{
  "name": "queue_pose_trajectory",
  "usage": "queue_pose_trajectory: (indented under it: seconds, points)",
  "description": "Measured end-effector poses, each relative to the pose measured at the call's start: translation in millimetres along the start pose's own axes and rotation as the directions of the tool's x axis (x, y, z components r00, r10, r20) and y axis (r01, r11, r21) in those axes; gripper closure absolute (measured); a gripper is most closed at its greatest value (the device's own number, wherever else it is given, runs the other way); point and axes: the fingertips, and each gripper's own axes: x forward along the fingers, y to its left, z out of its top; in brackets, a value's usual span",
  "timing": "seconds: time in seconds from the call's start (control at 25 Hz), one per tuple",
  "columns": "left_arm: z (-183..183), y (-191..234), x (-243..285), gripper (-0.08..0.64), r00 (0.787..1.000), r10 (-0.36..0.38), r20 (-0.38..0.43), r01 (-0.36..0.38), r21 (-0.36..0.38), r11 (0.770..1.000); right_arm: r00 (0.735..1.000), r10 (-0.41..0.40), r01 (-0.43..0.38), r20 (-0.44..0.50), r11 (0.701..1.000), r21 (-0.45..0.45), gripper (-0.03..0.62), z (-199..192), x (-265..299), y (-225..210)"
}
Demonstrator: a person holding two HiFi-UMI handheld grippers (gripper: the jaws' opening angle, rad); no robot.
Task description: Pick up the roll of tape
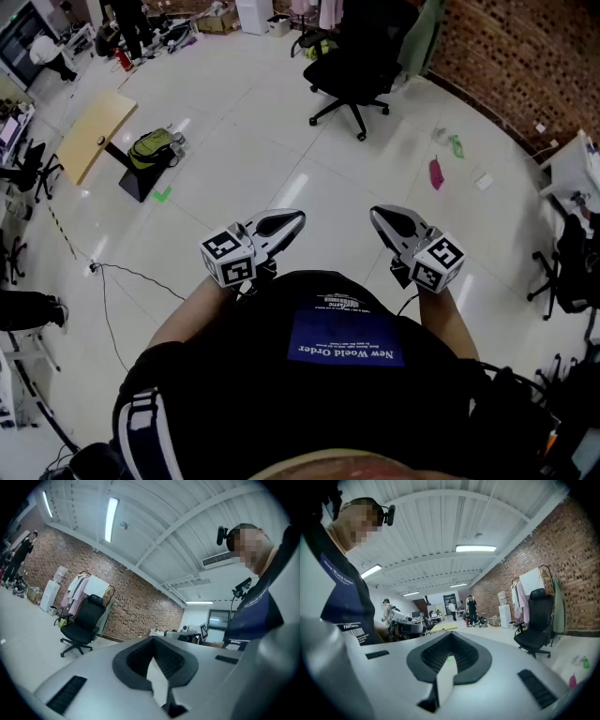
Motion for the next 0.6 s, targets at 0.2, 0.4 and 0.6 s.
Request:
queue_pose_trajectory:
  seconds: [0.2,0.4,0.6]
  points:
    - [0.4,34.6,-5.9,0.554,1.000,-0.002,0.006,0.002,-0.014,1.000,1.000,-0.003,0.003,-0.008,1.000,0.011,0.607,-10.9,29.1,-11.1]
    - [25.0,99.9,-14.4,0.554,0.999,-0.026,0.035,0.027,-0.025,0.999,1.000,-0.008,0.008,-0.026,1.000,-0.009,0.607,3.1,95.6,-32.8]
    - [79.6,190.9,-41.7,0.554,0.998,-0.051,0.021,0.051,0.000,0.999,0.999,-0.036,0.036,-0.006,0.999,-0.017,0.607,40.3,191.2,-54.5]
